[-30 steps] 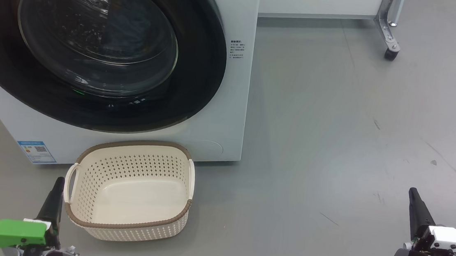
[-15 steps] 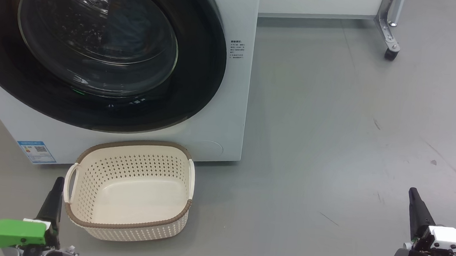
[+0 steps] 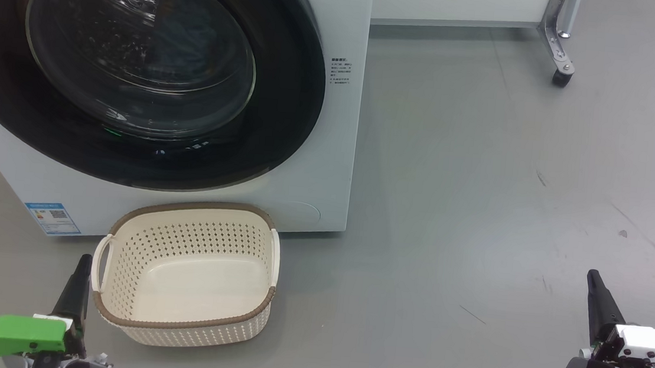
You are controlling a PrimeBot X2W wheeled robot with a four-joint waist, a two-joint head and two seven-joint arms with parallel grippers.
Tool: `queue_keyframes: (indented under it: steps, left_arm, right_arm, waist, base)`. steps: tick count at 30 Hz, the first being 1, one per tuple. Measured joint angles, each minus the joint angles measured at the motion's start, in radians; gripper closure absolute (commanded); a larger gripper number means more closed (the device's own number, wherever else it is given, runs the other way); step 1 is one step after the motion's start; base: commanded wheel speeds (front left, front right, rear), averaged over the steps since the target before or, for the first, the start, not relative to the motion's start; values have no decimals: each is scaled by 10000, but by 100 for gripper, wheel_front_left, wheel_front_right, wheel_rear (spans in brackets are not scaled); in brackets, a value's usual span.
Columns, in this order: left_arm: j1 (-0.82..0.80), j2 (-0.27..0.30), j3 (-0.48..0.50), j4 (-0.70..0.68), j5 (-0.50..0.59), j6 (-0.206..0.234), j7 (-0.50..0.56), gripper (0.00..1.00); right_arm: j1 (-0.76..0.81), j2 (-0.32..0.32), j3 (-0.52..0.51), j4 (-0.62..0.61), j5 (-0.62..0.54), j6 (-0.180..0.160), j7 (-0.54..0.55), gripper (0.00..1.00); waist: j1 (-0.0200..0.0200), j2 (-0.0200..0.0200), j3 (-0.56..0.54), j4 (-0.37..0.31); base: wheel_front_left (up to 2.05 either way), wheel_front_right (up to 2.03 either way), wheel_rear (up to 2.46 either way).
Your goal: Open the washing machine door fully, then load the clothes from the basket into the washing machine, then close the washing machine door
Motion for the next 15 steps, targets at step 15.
queue_keyframes:
  steps: [15]
  left_arm:
    - [0, -2, 6, -4, 0, 0, 0, 100]
  right_arm:
    - [0, 0, 0, -2, 0, 0, 0, 100]
  waist:
    - [0, 0, 0, 0]
  base:
    - [0, 0, 0]
